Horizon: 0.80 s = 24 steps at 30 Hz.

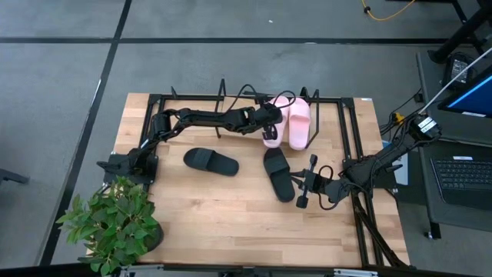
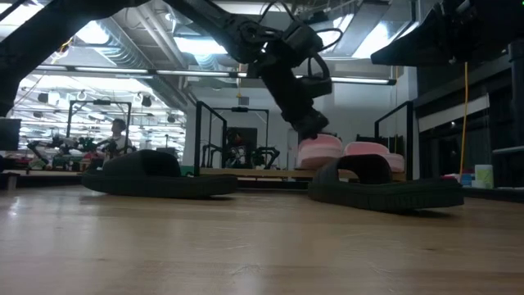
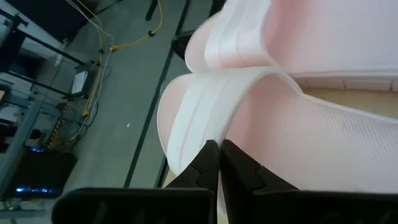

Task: Pick and place slides into the shelf
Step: Put the pink slide on the shelf

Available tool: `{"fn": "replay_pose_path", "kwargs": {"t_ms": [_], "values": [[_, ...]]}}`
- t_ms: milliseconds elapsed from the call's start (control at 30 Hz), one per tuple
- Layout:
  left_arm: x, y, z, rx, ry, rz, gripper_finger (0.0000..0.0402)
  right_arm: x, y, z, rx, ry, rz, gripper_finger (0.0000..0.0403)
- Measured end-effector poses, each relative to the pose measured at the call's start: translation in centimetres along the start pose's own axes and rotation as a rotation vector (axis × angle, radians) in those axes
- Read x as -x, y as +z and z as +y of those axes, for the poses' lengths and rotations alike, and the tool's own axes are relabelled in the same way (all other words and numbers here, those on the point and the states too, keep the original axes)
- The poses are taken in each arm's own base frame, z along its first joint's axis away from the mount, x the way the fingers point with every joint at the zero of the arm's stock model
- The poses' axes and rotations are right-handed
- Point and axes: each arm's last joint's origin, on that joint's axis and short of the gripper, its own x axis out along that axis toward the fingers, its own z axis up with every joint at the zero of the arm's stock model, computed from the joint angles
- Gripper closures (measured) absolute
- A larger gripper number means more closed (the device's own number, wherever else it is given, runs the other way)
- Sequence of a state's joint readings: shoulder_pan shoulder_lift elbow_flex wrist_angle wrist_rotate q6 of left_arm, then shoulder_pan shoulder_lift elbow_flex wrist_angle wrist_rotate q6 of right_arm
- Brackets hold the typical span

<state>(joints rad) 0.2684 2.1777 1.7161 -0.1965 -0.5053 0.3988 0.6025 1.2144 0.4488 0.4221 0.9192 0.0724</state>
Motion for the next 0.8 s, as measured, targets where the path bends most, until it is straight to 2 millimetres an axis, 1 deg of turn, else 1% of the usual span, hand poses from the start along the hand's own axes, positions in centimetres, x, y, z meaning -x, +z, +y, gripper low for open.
{"fn": "replay_pose_path", "kwargs": {"t_ms": [333, 467, 800], "values": [[0.00, 0.02, 0.00, 0.005, -0.002, -0.003, 0.0401, 0.00, 0.00, 0.00, 0.002, 0.000, 0.000, 0.0397], [0.00, 0.09, -0.12, 0.035, -0.045, -0.022, 0.0401, 0.00, 0.00, 0.00, 0.002, 0.000, 0.000, 0.0397], [0.01, 0.15, -0.15, 0.061, -0.062, -0.032, 0.0401, 0.00, 0.00, 0.00, -0.003, 0.000, 0.000, 0.0397]]}}
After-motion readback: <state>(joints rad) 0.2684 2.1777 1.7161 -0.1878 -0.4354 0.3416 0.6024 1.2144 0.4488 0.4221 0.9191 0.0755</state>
